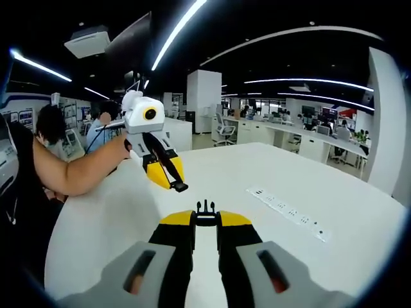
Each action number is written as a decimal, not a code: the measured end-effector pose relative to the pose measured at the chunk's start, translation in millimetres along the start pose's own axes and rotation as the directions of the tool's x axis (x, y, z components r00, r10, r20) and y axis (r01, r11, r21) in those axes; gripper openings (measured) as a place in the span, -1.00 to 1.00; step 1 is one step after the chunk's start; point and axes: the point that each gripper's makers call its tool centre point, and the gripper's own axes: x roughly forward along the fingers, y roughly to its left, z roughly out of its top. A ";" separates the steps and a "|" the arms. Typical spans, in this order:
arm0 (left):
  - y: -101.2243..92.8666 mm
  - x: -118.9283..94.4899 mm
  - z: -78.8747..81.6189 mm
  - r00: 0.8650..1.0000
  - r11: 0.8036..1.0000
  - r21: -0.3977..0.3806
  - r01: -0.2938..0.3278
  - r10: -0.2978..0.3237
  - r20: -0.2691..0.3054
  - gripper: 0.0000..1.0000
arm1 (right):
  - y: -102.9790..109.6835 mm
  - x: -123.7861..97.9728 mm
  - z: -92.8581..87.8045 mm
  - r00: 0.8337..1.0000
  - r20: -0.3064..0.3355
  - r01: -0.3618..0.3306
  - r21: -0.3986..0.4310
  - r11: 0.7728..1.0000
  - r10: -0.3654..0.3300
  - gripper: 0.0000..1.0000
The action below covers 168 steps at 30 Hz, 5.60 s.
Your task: Snap the two parts of the plastic buckle together until the buckle closes and remains connected.
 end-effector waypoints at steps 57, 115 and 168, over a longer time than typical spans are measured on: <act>-31.6 -2.3 -17.4 1.000 1.000 0.004 0.011 -0.011 -0.029 -0.78 | 30.4 -0.8 -7.0 0.999 -0.015 -0.040 -0.022 0.999 0.040 -0.76; -63.4 -14.1 -37.4 1.000 1.000 0.011 0.015 -0.015 0.000 -0.78 | 64.7 -12.0 -28.1 0.998 -0.014 -0.059 0.009 0.998 0.059 -0.76; -72.3 -13.4 -57.8 0.998 0.999 0.004 0.048 -0.048 -0.030 -0.77 | 84.4 -6.6 -46.0 0.986 -0.066 -0.153 0.015 0.988 0.153 -0.76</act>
